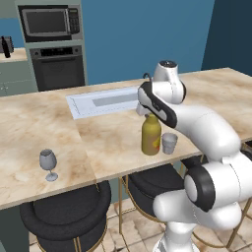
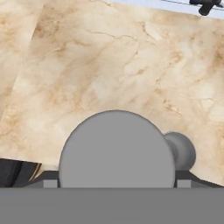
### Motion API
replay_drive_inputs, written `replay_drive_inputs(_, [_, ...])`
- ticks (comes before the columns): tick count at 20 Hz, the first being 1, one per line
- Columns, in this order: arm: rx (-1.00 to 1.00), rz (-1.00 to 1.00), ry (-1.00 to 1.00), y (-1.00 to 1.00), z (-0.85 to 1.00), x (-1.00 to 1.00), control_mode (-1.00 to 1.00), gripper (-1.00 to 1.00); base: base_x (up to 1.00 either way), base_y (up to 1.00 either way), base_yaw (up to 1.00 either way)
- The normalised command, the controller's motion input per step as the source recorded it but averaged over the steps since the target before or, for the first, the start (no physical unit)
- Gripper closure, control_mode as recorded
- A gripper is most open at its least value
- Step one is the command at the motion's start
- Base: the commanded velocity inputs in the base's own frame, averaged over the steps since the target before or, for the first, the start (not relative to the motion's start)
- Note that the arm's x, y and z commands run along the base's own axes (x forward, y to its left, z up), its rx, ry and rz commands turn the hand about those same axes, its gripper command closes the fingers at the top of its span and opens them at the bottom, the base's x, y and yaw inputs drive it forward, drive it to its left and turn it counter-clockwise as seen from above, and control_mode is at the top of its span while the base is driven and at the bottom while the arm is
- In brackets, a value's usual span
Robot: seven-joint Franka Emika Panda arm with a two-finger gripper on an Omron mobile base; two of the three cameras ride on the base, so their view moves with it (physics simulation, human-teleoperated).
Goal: There is a wine glass and glass cup on the dining counter. Place the wine bottle next to the wine glass and the juice bottle next to the glass cup.
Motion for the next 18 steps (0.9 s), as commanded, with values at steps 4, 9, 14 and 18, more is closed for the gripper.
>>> replay_drive_inputs(4, [0.00,0.00,0.00,-0.10,-0.13,0.13,-1.00,1.00,0.00,0.00,0.00])
replay_drive_inputs(9, [0.01,0.00,0.00,-0.01,-0.16,0.18,-1.00,1.00,0.00,0.00,0.00])
replay_drive_inputs(14, [0.00,0.00,0.00,-0.04,-0.18,0.15,-1.00,1.00,0.00,0.00,0.00])
replay_drive_inputs(18, [0.00,0.00,-0.04,-0.02,-0.21,0.05,-1.00,1.00,0.00,0.00,0.00])
